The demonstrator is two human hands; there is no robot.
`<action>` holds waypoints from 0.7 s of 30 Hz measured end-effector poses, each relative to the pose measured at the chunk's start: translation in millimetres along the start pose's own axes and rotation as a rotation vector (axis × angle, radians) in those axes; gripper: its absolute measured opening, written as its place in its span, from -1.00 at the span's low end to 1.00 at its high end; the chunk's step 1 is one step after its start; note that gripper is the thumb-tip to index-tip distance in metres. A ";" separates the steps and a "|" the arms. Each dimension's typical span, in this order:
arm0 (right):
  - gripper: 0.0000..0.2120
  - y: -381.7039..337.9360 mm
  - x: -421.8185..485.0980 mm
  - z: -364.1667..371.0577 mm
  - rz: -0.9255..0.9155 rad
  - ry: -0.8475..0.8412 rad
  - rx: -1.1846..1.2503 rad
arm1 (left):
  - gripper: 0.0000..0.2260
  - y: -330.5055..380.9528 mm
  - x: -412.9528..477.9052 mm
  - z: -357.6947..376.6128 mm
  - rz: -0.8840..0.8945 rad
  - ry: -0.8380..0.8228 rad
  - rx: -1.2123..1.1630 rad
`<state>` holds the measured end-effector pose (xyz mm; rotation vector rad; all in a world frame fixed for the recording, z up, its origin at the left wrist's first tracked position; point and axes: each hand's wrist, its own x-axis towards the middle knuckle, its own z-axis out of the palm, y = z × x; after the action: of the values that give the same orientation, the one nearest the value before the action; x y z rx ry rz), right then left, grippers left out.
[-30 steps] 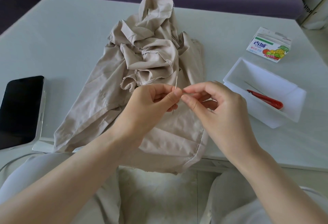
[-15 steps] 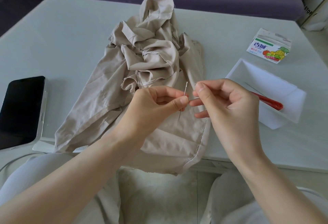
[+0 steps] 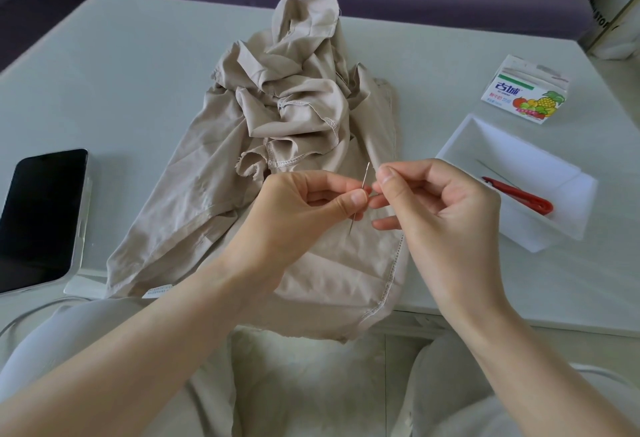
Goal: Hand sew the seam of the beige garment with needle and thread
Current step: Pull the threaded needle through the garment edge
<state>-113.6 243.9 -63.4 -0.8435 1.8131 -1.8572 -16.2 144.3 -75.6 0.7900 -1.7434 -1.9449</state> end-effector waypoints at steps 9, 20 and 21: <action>-0.92 1.3 -1.3 1.5 0.003 0.016 0.028 | -0.82 -0.8 0.0 -0.6 -0.018 0.003 -0.018; -0.89 2.1 -1.5 3.1 -0.020 0.030 0.027 | -0.81 -1.1 0.6 -0.2 0.025 0.020 -0.005; -0.89 2.3 -1.8 2.8 -0.024 0.033 0.027 | -0.82 -0.7 0.6 0.0 0.037 0.025 0.002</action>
<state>-110.7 242.8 -66.0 -0.8333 1.8011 -1.9169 -16.7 144.0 -76.3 0.7743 -1.7336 -1.9015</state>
